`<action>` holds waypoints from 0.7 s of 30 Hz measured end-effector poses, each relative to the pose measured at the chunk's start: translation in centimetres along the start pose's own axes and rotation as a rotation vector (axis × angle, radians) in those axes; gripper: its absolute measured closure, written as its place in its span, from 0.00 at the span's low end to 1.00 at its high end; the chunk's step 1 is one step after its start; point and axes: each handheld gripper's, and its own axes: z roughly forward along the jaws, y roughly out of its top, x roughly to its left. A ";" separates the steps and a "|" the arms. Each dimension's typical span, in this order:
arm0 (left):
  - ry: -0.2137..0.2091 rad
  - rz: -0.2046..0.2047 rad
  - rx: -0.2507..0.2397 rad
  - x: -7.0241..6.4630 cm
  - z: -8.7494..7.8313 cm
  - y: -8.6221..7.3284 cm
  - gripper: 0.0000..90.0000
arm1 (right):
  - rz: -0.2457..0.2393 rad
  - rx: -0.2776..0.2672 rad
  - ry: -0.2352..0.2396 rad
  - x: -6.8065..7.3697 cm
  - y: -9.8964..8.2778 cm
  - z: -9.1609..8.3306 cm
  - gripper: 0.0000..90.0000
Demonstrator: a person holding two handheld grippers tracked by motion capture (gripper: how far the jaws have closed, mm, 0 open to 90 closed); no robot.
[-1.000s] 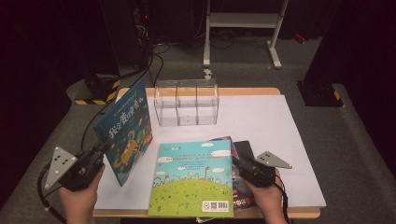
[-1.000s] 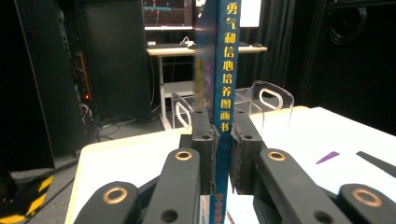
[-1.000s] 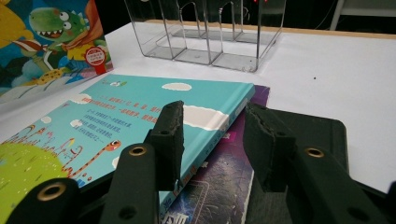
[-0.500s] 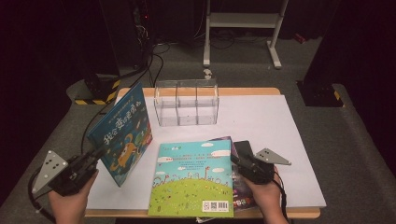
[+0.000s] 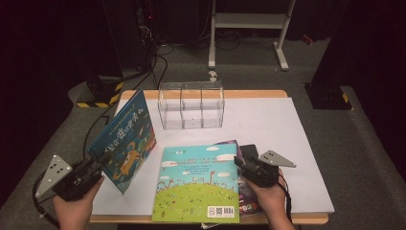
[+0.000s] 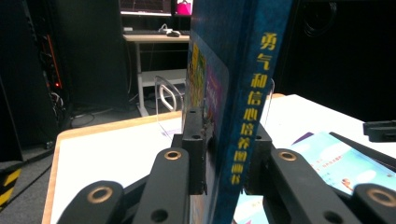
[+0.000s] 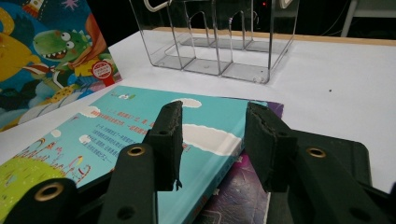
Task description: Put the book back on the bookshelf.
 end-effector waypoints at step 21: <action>0.053 0.045 -0.009 0.7 2.7 0.4 0.88 | 0.008 0.030 -0.086 -1.0 -1.9 -2.4 0.62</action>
